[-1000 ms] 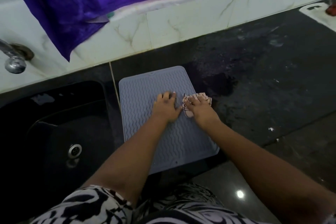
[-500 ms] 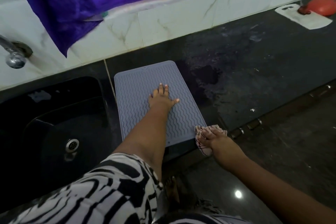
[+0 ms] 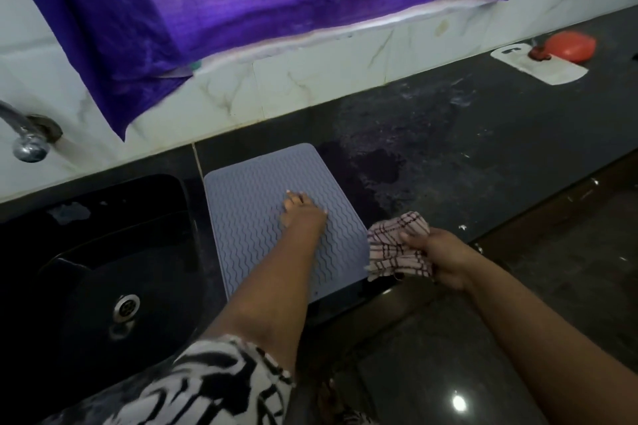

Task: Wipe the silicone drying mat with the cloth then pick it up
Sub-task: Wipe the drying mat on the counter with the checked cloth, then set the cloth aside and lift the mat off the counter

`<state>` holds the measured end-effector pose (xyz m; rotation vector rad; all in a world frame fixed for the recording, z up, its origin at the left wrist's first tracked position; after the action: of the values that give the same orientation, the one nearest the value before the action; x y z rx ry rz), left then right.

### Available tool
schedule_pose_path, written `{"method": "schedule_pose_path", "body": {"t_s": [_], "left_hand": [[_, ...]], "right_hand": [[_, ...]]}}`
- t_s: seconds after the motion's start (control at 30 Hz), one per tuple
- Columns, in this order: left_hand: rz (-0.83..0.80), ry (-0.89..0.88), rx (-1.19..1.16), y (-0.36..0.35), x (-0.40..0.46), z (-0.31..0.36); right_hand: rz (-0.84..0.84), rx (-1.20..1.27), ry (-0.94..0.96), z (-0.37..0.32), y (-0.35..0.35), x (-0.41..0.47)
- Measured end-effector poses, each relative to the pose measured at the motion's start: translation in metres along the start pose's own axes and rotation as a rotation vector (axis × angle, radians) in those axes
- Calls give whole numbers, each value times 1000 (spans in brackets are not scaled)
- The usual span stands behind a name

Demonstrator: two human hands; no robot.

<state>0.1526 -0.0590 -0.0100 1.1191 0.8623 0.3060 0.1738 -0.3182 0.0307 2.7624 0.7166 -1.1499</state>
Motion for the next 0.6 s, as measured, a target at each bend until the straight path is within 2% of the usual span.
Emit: {"method": "schedule_pose_path", "body": {"t_s": [0.03, 0.1, 0.17, 0.2, 0.27, 0.37, 0.47, 0.6], "left_hand": [[30, -59, -58, 5, -5, 10], [151, -319, -312, 24, -22, 41], [265, -621, -594, 47, -56, 70], [294, -759, -623, 56, -72, 83], [277, -946, -459, 60, -84, 108], [229, -973, -251, 63, -64, 123], [134, -961, -88, 65, -39, 133], [-115, -844, -59, 65, -12, 146]], "right_hand": [[51, -85, 49, -11, -3, 3], [107, -284, 123, -30, -9, 9], [154, -759, 282, -62, -16, 16], [168, -972, 370, -77, -23, 20], [144, -1220, 452, -97, -37, 25], [178, -1408, 500, -118, -41, 40], [204, -1336, 537, -138, -25, 55], [87, -1434, 415, -150, -12, 74]]}}
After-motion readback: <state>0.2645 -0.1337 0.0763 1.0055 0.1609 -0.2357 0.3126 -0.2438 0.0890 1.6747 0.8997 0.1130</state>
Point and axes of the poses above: each hand's wrist, its own x-axis towards the middle knuckle, its own y-axis out of the back of the hand, z = x × y, the point moved 7 cm from there along x, towards the middle knuckle, and after that the axes turned 3 degrees about z, right-handed, at the moved point
